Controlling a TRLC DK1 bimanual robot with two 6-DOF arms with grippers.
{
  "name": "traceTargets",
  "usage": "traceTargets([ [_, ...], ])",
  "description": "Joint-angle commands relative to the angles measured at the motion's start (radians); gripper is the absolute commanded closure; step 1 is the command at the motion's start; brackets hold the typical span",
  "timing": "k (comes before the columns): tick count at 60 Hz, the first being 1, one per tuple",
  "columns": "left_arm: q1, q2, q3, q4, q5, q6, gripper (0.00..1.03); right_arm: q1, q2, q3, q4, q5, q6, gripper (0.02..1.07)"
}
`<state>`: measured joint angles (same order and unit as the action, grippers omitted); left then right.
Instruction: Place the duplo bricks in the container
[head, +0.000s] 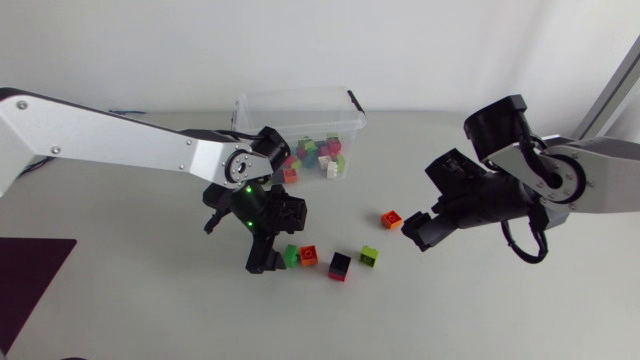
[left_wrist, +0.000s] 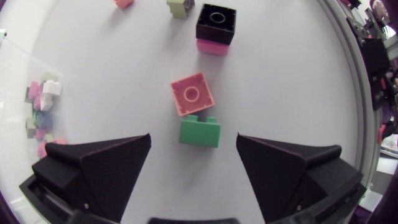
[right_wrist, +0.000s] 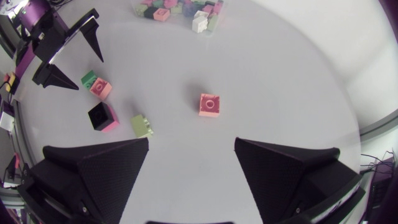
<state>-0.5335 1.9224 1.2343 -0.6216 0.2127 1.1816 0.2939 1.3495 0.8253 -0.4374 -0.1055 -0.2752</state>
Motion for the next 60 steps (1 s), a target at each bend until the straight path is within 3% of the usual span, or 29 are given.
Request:
traceTargets([
  [1, -0.008, 0.056, 0.053, -0.052, 0.016, 0.049, 0.14, 0.007, 0.028, 0.034, 0.011, -0.007, -0.024, 0.07],
  [16, -0.006, 0.11, 0.12, -0.176, 0.051, 0.09, 0.33, 0.005, 0.088, 0.051, 0.045, -0.005, -0.035, 0.07],
  [20, -0.006, 0.121, 0.123, -0.178, 0.056, 0.092, 0.43, 0.005, 0.103, 0.054, 0.054, -0.003, -0.035, 0.07],
  [60, 0.021, 0.135, 0.145, -0.162, 0.1, 0.026, 0.59, 0.008, 0.195, 0.078, 0.114, 0.015, -0.038, 0.1],
])
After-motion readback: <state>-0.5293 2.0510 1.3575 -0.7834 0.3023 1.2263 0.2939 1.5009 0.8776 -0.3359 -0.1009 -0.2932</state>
